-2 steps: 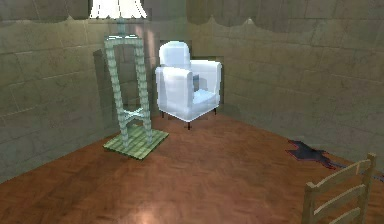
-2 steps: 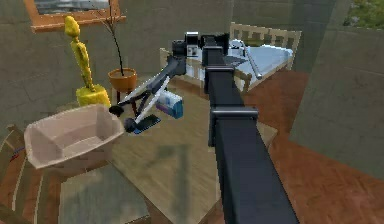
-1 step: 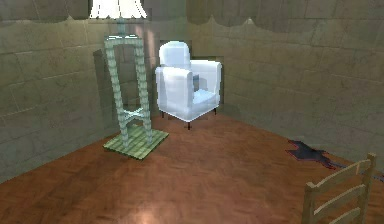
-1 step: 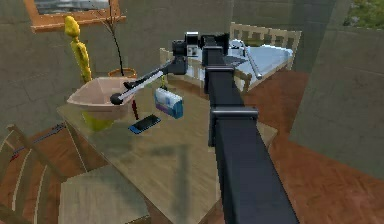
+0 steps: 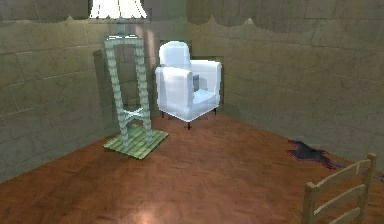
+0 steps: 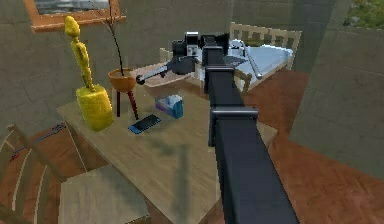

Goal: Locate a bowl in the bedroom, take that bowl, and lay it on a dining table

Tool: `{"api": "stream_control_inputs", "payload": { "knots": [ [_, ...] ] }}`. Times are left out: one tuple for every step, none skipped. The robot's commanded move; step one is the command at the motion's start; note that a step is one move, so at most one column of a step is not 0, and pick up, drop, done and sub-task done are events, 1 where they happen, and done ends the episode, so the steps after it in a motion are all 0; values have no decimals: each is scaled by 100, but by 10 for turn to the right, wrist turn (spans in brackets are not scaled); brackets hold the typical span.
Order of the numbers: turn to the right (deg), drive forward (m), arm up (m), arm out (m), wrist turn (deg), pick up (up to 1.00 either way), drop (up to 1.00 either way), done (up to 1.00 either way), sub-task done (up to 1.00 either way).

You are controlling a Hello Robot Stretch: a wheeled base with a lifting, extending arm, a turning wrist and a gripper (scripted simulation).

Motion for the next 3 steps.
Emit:
{"api": "stream_control_inputs", "payload": {
  "knots": [
    [0,0,0,0,120,0,0,0,0],
    [0,0,-4,0,0,0,0,0,0],
    [0,0,-32,0,0,0,0,0,0]
  ]
}}
